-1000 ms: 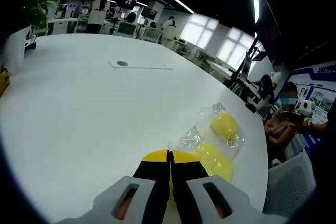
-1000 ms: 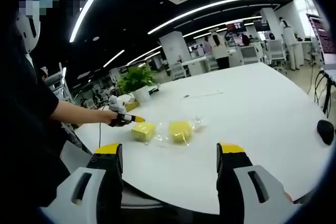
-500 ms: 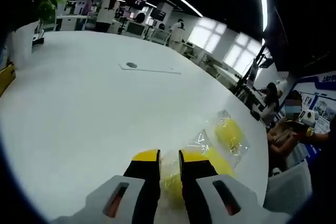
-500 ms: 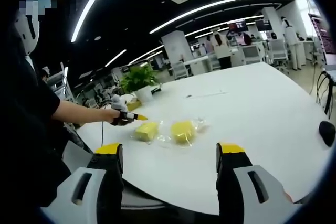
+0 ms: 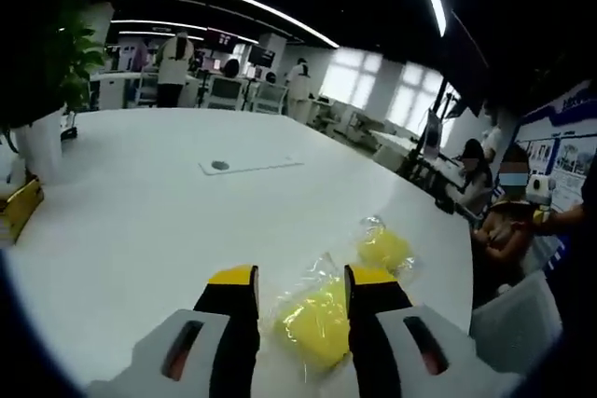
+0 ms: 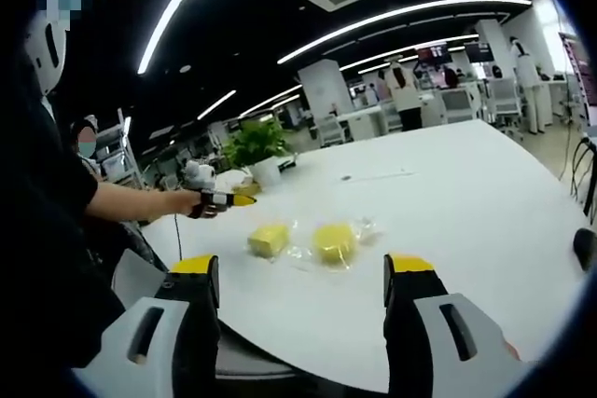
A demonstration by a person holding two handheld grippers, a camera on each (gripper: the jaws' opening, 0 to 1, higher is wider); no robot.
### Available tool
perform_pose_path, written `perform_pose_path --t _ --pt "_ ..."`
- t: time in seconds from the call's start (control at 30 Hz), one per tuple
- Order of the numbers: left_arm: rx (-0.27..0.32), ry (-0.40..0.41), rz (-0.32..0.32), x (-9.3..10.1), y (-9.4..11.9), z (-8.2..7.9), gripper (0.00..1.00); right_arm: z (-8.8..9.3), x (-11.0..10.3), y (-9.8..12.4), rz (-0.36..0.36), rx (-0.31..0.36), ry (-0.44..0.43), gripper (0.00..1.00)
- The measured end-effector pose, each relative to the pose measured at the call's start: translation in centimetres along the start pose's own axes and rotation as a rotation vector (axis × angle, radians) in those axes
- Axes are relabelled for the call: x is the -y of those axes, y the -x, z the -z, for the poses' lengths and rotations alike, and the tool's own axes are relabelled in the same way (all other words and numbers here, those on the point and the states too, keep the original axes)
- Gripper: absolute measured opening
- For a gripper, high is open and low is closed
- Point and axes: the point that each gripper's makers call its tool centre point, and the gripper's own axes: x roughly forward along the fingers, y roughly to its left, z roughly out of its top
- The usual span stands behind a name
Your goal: Compare the silicone blocks by pressing each to a similar depth, holding the contact briefly, and releasing to observe deformation and rebound differences across the visible hardness samples.
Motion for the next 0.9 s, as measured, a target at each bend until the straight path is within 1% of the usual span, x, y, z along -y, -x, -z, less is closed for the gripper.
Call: perform_pose_path --t 0.17,0.27,0.33,0.43,0.57,0.67,0.73,0.8,0.9 --pt "0.029 -0.028 -0.005 0.8 1.2 -1.5 0.39 -0.2 -0.3 -0.1 -0.015 0.001 0.019 0.65" --pt "0.048 -0.062 -0.013 1.2 2.1 -2.5 0.40 -0.5 -0.3 -0.2 -0.019 0.011 0.023 0.65" --pt "0.075 -0.091 -0.023 1.4 2.6 -3.3 0.42 -0.6 -0.3 -0.2 -0.021 0.013 0.026 0.65" --pt "0.093 -0.105 -0.015 2.0 3.2 -4.0 0.41 -0.5 -0.3 -0.3 -0.023 0.003 0.035 0.64" --pt "0.113 -0.130 -0.005 2.8 4.1 -5.1 0.45 -0.5 -0.2 -0.5 -0.029 -0.001 0.038 0.64" --pt "0.131 -0.162 0.011 3.8 4.8 -5.9 0.54 -0.7 -0.4 -0.8 -0.036 -0.005 0.048 0.63" --pt "0.132 -0.184 0.016 4.4 5.2 -6.2 0.55 -0.6 -0.5 -1.1 -0.034 -0.023 0.074 0.63" --pt "0.136 -0.209 0.016 4.9 5.7 -6.4 0.54 -0.6 -0.6 -1.3 -0.041 -0.026 0.076 0.62" --pt "0.155 -0.222 0.021 5.7 6.4 -7.0 0.58 -0.8 -0.7 -1.6 -0.048 -0.025 0.082 0.62"
